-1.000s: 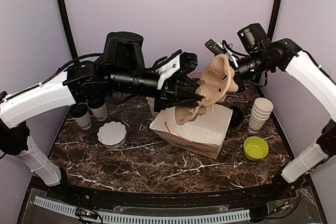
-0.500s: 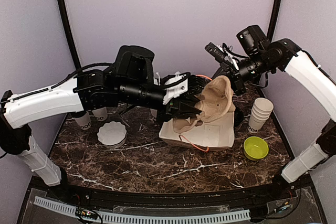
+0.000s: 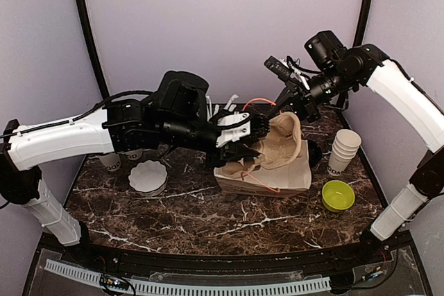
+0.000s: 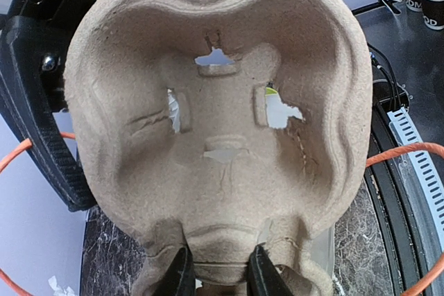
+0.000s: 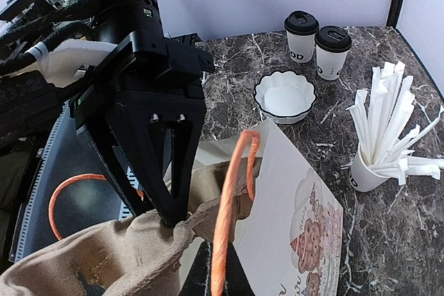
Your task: Pack the takeout coffee
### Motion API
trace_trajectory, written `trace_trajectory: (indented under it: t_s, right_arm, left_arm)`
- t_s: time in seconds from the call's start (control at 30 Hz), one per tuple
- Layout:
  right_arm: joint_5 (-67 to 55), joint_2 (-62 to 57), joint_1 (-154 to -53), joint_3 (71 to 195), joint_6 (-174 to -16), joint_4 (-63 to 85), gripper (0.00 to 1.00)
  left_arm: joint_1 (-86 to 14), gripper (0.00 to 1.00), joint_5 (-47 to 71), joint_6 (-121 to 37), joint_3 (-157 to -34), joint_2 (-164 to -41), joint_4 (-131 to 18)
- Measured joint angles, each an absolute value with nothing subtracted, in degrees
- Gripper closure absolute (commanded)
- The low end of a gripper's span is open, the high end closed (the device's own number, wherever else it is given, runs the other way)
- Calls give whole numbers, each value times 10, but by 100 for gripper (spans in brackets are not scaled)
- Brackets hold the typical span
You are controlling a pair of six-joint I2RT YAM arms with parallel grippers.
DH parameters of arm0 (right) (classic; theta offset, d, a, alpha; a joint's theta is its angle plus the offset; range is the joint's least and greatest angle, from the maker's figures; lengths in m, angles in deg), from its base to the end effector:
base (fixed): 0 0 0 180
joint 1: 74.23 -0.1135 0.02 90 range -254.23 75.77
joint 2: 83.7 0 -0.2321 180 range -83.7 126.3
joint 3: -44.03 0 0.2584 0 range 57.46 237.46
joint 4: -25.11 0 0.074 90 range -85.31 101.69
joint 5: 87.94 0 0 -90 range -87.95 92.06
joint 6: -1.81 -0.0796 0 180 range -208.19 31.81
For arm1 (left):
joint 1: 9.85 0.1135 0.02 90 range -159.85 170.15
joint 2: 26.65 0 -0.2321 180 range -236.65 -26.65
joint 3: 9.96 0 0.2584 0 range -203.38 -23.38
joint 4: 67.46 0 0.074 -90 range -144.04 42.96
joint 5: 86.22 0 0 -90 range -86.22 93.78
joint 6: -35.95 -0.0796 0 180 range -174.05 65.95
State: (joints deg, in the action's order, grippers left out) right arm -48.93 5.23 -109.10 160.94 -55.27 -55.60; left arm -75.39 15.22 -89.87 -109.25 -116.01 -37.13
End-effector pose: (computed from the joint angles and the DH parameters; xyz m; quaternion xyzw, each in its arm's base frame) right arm 0.2264 0.2331 0.3680 -0.5911 0.6333 0.4127 0.2814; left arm 0.1572 -0.3838 0.3372 0.6681 0.4737 -0.2247 0.5279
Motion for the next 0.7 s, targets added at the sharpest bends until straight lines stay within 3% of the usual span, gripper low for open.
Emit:
trace_trajectory:
  t_s: [0.7]
  right_arm:
    - [-456, 52, -1091, 1609, -599, -504, 100]
  left_arm:
    - [-773, 75, 53, -912, -1129, -1220, -292]
